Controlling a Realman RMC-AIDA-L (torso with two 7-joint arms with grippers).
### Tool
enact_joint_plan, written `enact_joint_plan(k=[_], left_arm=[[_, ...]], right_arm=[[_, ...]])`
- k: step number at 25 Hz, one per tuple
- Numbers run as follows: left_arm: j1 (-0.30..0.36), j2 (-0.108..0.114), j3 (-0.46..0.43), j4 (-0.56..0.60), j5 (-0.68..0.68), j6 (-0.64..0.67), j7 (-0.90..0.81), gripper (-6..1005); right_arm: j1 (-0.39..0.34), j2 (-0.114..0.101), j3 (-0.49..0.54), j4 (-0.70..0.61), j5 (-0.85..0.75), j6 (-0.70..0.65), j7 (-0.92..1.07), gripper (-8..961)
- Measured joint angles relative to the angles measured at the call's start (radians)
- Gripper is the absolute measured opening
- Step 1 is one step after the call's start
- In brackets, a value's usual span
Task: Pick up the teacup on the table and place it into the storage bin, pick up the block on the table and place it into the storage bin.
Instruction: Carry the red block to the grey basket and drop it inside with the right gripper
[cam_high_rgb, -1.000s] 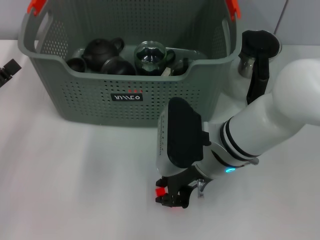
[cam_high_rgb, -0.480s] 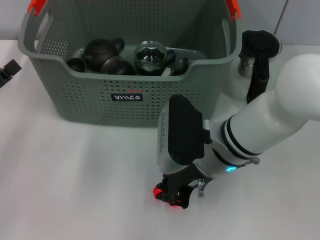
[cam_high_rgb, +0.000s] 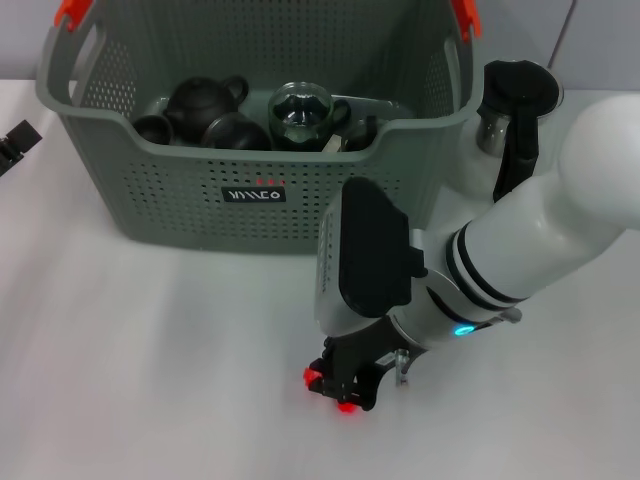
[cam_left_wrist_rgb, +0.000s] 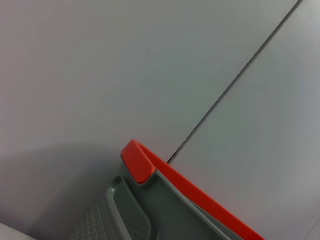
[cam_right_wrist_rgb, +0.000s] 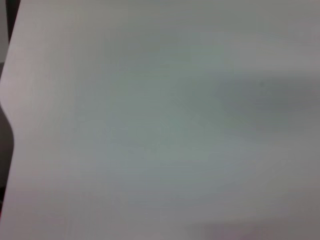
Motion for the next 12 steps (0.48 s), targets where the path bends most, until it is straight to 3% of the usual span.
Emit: enact_joint_plan(k=[5,12], left_arm=[[0.002,0.0,0.0,0.0,0.0,0.0,0.0,921],[0.004,0.002,-0.002,0.0,0.0,0.0,-0.001,921]], right_arm=[[-0.031,-0.006,0.102,-0.1,-0.007,-0.114,-0.012,158],[-0.087,-0.007,0.409,-0.42,-0.027,-0.4,0.013,169]])
